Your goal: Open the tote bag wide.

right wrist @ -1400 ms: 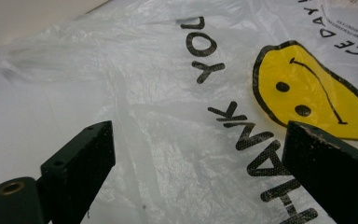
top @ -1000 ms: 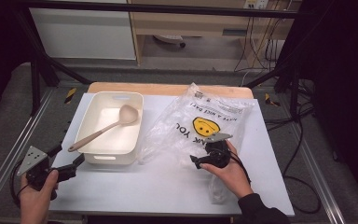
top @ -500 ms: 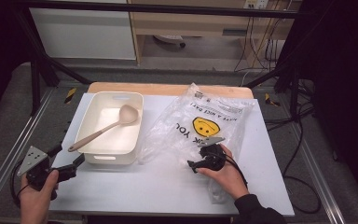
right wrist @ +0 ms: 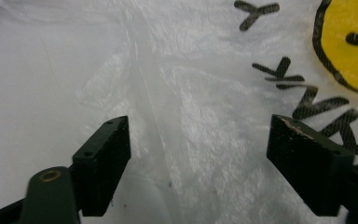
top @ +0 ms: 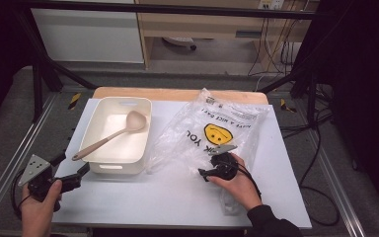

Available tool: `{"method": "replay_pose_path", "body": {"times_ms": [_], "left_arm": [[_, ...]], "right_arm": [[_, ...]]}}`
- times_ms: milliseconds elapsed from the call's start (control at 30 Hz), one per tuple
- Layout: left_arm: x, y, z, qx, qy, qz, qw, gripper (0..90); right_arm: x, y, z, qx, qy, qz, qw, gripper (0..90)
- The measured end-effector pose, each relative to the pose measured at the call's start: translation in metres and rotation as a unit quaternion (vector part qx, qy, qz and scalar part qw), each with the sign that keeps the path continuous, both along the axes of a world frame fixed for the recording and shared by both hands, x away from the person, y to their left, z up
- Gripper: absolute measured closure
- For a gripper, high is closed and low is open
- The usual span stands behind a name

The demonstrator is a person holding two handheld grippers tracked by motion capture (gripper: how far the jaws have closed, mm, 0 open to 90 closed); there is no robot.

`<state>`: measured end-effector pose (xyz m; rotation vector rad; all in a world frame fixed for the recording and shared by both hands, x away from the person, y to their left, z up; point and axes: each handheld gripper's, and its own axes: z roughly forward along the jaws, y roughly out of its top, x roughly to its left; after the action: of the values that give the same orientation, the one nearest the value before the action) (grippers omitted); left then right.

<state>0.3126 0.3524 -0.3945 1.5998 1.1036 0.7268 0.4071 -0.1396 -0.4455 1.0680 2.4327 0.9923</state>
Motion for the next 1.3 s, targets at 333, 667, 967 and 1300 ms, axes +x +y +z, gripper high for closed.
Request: {"method": "replay_pose_path", "body": {"times_ms": [333, 667, 967, 1300], "left_arm": [[0.0, 0.0, 0.0, 0.0, 0.001, 0.0, 1.0, 5.5], [0.0, -0.001, 0.0, 0.0, 0.002, -0.002, 1.0, 5.5], [0.0, 0.0, -0.001, 0.001, 0.003, -0.002, 1.0, 5.5], [0.0, -0.001, -0.001, 0.001, 0.003, -0.002, 1.0, 5.5]], "right_arm": [[0.015, 0.016, 0.007, 0.003, -0.011, 0.013, 0.9999, 5.7], [0.022, 0.024, -0.007, -0.016, 0.02, 0.021, 0.9995, 6.0], [0.022, 0.021, -0.009, -0.018, 0.017, 0.019, 0.9995, 11.8], [0.021, 0.015, -0.007, -0.007, 0.007, 0.012, 0.9999, 31.3]]}}
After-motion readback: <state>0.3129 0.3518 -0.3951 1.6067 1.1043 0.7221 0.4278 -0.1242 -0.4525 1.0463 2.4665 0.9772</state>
